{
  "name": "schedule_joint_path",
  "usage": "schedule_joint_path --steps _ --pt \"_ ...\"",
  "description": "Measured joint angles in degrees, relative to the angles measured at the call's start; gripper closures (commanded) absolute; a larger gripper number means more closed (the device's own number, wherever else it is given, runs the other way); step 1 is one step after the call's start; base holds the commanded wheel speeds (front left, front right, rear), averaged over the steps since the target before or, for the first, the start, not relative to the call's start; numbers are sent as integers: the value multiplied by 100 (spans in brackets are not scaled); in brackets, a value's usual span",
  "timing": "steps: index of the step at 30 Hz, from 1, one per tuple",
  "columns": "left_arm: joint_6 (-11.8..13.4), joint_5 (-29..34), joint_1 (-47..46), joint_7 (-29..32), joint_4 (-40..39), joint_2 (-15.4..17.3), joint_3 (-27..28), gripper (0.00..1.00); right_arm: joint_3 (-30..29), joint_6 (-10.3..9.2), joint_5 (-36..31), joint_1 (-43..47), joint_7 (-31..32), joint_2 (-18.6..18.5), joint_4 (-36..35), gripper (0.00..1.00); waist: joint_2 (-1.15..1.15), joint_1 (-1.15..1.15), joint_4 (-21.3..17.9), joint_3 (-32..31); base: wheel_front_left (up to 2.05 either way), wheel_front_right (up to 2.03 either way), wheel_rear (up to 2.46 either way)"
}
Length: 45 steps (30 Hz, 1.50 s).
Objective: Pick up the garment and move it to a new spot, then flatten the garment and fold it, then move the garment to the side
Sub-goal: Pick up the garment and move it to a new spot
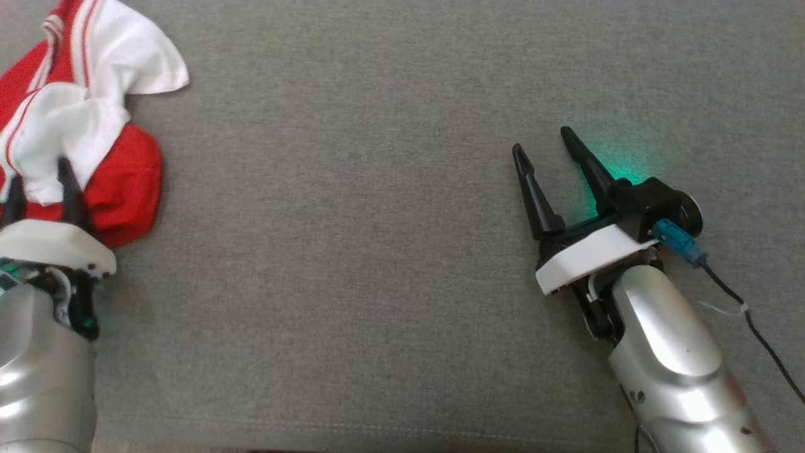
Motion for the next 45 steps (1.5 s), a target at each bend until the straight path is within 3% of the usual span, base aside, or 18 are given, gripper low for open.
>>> schedule_joint_path --steps 3,4,5,6,9,13,23,31,40,41,42,43,45 --pt "0 0 -128 169 380 25 -134 0 -1 0 0 -65 -11 3 -29 0 0 0 -99 92 0 0 0" --pt "0 -22 -178 204 453 58 -152 53 -5 0 0 -98 -11 4 -16 0 0 -1 -124 110 0 0 0" --pt "0 -64 -245 222 528 86 -183 67 -20 0 1 -118 -11 4 -7 0 0 -1 -142 121 0 0 0" --pt "0 -99 -309 233 589 103 -229 100 -26 1 1 -127 -18 4 -3 0 0 -1 -157 125 0 0 0" --pt "1 -198 -449 254 738 111 -308 100 -56 1 34 -148 -19 12 40 0 0 -1 -187 95 0 0 0" --pt "10 -101 -461 -424 625 183 -439 100 -277 1 160 -148 -18 21 140 0 0 0 -197 -22 0 0 0" --pt "1 424 -1064 -577 -1340 136 -1015 100 -327 1 413 64 -8 22 281 0 0 -1 -314 -493 0 0 0" --pt "1 312 -1020 -595 -2368 -610 -1957 100 -179 0 769 247 -8 27 267 0 0 0 -883 -805 0 0 0" --pt "1 -74 -806 -597 -2569 -1301 -3272 100 -116 0 1010 304 -8 29 254 0 0 -1 -1632 -1015 0 0 0" --pt "1 -141 -738 -597 -2527 -1344 -3500 87 -107 0 1013 329 -8 30 253 0 0 0 -1717 -1037 0 0 0" --pt "0 -212 -664 -597 -2464 -1377 -3691 61 -90 0 1036 365 -8 30 253 0 0 -1 -1796 -1060 0 0 0" --pt "0 -280 -592 -597 -2376 -1400 -3856 0 -77 0 1045 406 -8 30 256 0 0 -1 -1870 -1084 0 0 0" --pt "0 -310 -465 -595 -2248 -1428 -4056 0 -73 0 1047 472 -8 30 256 0 0 -1 -1986 -1127 0 0 0"
